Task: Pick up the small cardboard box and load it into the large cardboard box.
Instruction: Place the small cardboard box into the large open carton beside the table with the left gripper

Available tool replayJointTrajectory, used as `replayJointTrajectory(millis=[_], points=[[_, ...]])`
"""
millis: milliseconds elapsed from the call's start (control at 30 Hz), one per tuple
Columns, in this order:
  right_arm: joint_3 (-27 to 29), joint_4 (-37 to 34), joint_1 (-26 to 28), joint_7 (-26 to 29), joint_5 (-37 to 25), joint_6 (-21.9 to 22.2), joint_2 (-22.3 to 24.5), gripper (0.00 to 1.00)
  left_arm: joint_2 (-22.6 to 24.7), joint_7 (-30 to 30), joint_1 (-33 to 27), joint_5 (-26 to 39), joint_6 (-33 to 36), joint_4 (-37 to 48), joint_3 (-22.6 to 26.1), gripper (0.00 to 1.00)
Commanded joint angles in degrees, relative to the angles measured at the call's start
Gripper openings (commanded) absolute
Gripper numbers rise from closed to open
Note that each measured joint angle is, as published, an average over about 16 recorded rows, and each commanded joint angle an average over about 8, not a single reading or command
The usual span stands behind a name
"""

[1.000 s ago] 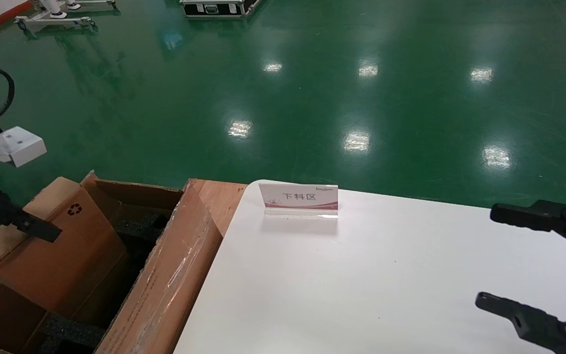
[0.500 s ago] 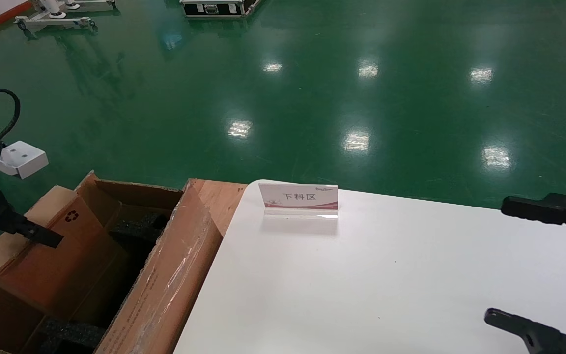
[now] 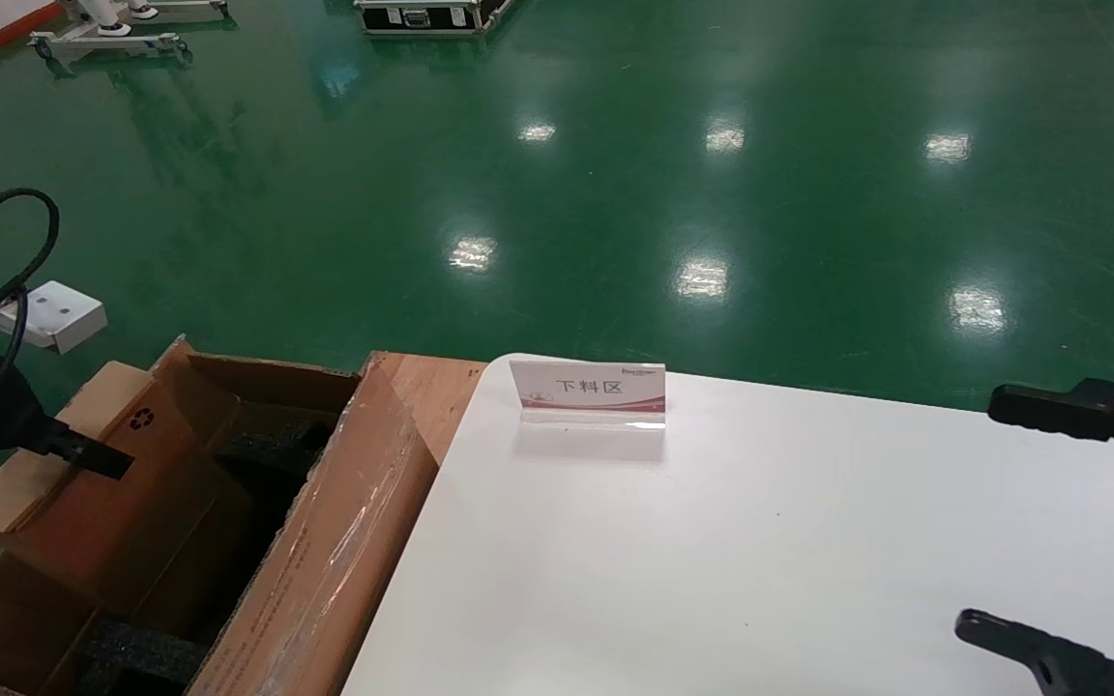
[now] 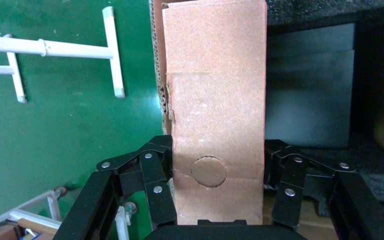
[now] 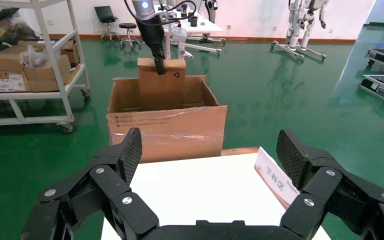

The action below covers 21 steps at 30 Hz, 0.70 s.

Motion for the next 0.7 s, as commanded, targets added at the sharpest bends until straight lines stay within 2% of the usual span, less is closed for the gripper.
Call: replayJointTrajectory(millis=[33, 700], points=[[-0.01, 0.0, 0.0, 0.0, 0.0, 0.0, 0.0, 1.0, 0.11, -0.81, 0.54, 0.43, -0.71, 0.05, 0.16, 0.0], [-0.07, 0.0, 0.02, -0.03, 0.05, 0.03, 0.03, 1.0, 0.88, -5.53, 5.29, 3.54, -6.16, 0.47, 1.6, 0.0]])
